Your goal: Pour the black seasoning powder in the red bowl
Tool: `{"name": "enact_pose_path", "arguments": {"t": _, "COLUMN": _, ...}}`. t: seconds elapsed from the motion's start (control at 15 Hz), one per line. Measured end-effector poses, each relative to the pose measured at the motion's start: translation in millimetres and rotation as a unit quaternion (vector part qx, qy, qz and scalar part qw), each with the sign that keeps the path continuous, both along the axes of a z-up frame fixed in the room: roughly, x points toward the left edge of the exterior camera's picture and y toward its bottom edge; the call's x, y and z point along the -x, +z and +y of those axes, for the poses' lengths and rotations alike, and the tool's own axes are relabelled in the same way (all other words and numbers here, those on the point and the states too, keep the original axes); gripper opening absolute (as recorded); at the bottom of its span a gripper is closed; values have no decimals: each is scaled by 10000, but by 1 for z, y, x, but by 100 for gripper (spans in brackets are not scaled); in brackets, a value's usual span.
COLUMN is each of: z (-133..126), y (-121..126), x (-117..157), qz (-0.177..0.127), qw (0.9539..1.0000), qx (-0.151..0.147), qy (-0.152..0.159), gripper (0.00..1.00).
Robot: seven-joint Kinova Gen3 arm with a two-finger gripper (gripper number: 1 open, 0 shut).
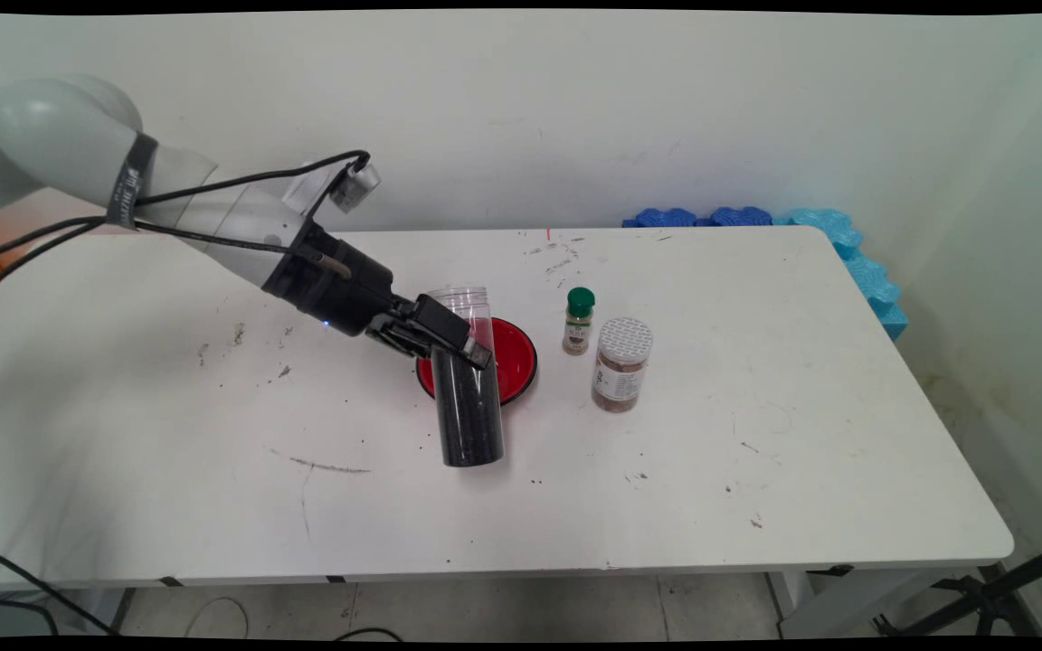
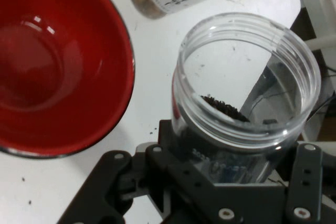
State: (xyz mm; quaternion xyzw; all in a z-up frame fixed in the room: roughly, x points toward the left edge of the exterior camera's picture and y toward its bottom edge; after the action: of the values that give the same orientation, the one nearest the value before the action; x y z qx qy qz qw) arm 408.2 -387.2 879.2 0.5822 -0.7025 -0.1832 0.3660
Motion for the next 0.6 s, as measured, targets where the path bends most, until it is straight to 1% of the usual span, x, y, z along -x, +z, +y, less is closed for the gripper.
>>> {"name": "enact_pose_path", "arguments": {"t": 0.13, "z": -1, "y": -5, "x": -3, "qz": 70, "qw": 9993, "qx": -269, "qy": 231, "gripper": 0}}
{"name": "enact_pose_path", "arguments": {"t": 0.27, "z": -2, "y": -9, "x": -5, "qz": 168, "qw": 9971, "qx": -562, "qy": 487, "gripper": 0}}
{"name": "enact_pose_path", "arguments": {"t": 0.4, "z": -2, "y": -13, "x": -7, "qz": 278, "qw": 9927, "qx": -872, "qy": 781, "gripper": 0}}
{"name": "enact_pose_path", "arguments": {"t": 0.53, "z": -4, "y": -17, "x": -9, "qz": 390, "qw": 9864, "qx": -1190, "qy": 1069, "gripper": 0}}
{"name": "enact_pose_path", "arguments": {"t": 0.6, "z": -4, "y": -19, "x": -9, "qz": 423, "qw": 9840, "qx": -1291, "qy": 1153, "gripper": 0}}
